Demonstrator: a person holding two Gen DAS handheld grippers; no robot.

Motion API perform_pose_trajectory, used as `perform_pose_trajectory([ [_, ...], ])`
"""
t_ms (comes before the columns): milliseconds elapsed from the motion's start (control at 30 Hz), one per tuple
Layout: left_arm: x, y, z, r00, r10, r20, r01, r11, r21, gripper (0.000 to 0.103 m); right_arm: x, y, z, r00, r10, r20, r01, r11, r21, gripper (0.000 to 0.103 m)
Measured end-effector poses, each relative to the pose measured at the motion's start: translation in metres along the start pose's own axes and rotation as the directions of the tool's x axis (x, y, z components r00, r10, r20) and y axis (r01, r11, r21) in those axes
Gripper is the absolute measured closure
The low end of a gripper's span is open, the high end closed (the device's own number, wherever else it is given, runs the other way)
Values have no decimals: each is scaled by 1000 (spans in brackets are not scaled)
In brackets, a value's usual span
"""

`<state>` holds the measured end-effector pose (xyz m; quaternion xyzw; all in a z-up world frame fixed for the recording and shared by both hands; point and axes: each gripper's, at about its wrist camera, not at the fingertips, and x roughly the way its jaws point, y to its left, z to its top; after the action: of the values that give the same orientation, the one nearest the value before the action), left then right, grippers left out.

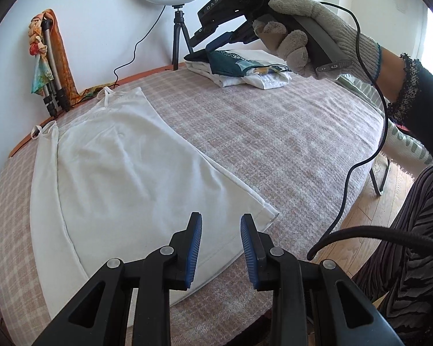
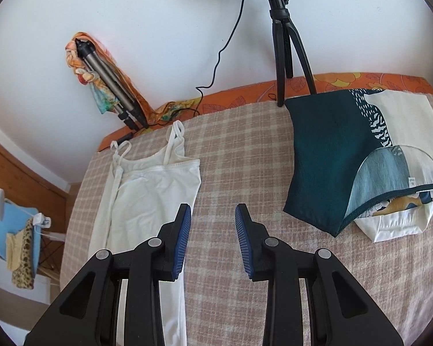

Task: Fold small clothes

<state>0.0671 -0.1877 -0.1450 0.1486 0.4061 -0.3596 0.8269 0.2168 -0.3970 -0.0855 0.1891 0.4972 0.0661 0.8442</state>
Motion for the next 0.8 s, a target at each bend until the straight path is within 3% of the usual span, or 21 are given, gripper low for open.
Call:
perform_pose_trajectory([
  [300,40,-27,7,991,-111,-77,112,994,15,73,25,-18,-5,999,-6,-38,7,1000,12,73],
  [667,54,-38,7,994,-72,-88,75,997,32,72,67,-3,-4,996,17,-91,-20,999,-28,72],
  [800,55,-42,5,995,-59,-74,63,997,44,74,83,2,1,995,31,-99,-34,999,-30,62],
])
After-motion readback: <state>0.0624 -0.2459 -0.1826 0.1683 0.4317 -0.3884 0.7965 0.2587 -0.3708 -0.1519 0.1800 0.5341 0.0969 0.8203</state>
